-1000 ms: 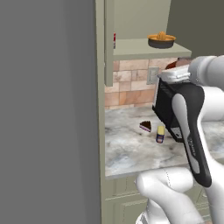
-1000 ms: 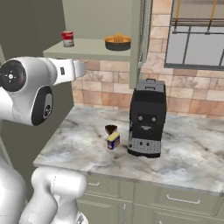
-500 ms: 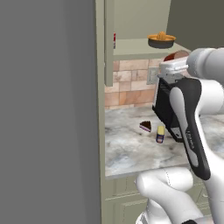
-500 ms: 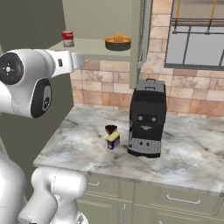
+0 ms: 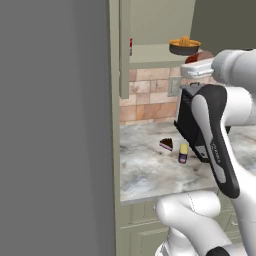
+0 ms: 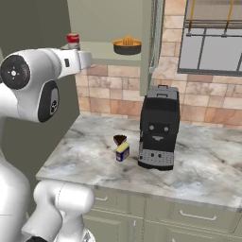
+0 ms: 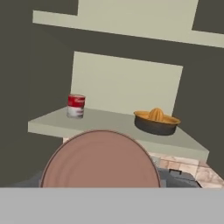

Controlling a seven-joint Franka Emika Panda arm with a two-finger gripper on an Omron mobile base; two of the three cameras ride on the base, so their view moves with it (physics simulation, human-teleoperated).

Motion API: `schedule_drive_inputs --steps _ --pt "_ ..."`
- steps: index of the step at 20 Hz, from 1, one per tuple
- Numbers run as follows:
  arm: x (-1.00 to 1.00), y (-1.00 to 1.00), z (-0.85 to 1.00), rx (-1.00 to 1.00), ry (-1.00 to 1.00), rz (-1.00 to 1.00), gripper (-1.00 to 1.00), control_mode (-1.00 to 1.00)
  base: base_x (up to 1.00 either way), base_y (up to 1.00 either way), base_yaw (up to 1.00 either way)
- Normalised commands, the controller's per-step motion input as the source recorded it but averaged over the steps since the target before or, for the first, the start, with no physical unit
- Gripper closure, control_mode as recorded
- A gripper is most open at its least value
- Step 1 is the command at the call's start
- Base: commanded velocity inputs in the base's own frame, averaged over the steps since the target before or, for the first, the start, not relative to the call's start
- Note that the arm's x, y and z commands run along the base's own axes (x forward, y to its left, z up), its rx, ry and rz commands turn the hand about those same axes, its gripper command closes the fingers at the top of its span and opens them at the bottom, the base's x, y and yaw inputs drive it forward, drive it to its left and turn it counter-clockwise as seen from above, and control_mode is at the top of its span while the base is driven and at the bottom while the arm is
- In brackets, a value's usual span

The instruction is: Pick the cans from the counter and place them in their designated side in the cabinet.

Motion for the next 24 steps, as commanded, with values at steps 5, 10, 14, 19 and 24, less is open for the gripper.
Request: schedule_drive_inputs --steps 5,10,14,19,24 --pt "0.21 0.06 0.08 0.00 0.00 0.01 1.00 -1.00 0.00 0.00 0.00" --pt "0.23 0.07 0.07 0.00 0.00 0.01 1.00 -1.00 0.00 0.00 0.00" --pt "0.18 0.07 0.07 0.00 0.00 0.01 1.00 -1.00 0.00 0.00 0.00" --pt "0.17 0.02 0.06 0.00 -0.02 0.01 1.00 -1.00 0.00 0.00 0.00" --pt "0.24 0.01 0.02 0.00 -0.02 0.01 1.00 -1.00 0.00 0.00 0.00"
